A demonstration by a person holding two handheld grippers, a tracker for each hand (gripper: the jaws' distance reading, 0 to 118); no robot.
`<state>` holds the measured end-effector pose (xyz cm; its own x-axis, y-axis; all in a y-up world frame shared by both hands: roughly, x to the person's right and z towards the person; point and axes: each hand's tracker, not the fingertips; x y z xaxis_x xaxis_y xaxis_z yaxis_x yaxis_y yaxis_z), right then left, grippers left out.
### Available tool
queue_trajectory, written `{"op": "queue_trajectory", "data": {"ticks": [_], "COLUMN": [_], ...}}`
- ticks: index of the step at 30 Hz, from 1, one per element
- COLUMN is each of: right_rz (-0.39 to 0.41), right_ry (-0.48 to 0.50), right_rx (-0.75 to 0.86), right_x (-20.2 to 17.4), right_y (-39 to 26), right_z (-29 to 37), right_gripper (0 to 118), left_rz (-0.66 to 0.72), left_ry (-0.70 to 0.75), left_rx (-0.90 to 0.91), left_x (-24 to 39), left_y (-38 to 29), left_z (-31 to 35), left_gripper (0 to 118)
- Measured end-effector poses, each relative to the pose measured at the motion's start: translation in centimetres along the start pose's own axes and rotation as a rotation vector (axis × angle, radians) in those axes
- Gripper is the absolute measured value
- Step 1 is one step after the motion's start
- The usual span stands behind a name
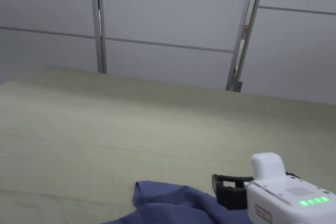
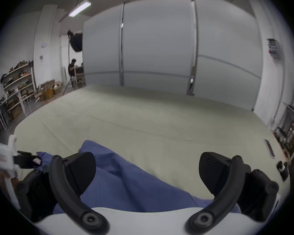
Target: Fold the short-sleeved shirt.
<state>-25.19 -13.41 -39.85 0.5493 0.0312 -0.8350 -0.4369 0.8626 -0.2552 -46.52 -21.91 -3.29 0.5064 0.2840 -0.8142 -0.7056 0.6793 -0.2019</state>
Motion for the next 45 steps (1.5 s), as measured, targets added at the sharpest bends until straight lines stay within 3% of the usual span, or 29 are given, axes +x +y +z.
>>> {"op": "queue_trajectory", "data": {"ticks": [4,5,7,8,9,10,11,14,15,20,26,31,33,38,45], "right_rz": [0.052,0.087,0.118,0.111,0.118,0.075,0.018,-0.114,-0.132,-0.321,-0.38,-0.462,-0.47,-0.432,-0.422], "right_ry": [0.09,0.112,0.159,0.146,0.054,0.06,0.071,0.111,0.077,0.08,-0.045,-0.133,-0.136,-0.177,-0.165], "right_rx": [-0.271,-0.37,-0.524,-0.573,-0.45,-0.411,-0.406,-0.307,-0.227,0.141,0.513,0.757,0.807,0.862,0.807], "right_x": [-2.2,-4.1,-5.6,-6.3,-6.6,-6.6,-6.2,-3.5,-2.6,2.7,6.5,6.8,7.9,6.6,6.9], "right_y": [1.5,1.7,0.4,-0.4,0.0,0.7,0.9,1.4,1.8,3.9,2.3,-1.4,-2.7,-3.6,0.1], "right_z": [-10.3,-12.6,-16.0,-17.3,-15.9,-15.4,-15.2,-11.8,-10.1,3.0,21.9,33.8,36.6,40.6,37.7], "right_gripper": [118,111,76,78,58,18,3,3,3,3,3,3,3,3,3], "left_rz": [-0.016,-0.024,-0.044,-0.049,-0.045,-0.034,-0.022,-0.021,-0.031,-0.124,-0.196,-0.171,-0.151,-0.149,-0.152], "left_ry": [-0.003,0.001,0.011,0.013,0.016,0.01,0.006,-0.006,-0.015,-0.058,-0.102,-0.136,-0.166,-0.207,-0.238], "left_rx": [-0.007,-0.014,-0.021,-0.031,-0.042,-0.049,-0.051,-0.03,0.0,0.201,0.514,0.722,0.769,0.848,0.8], "left_x": [1.1,0.9,1.8,1.7,1.5,1.4,1.3,1.3,1.5,3.7,8.3,10.4,11.1,12.3,14.1], "left_y": [-0.3,-0.4,-0.5,-0.5,-0.5,-0.7,-0.6,0.2,0.5,2.7,3.0,2.1,1.5,0.5,4.1], "left_z": [1.3,1.1,1.4,1.1,0.9,0.8,0.8,1.4,2.0,7.1,16.4,22.5,24.3,26.9,24.5], "left_gripper": [3,3,3,3,3,3,3,3,3,3,3,3,3,3,3]}}
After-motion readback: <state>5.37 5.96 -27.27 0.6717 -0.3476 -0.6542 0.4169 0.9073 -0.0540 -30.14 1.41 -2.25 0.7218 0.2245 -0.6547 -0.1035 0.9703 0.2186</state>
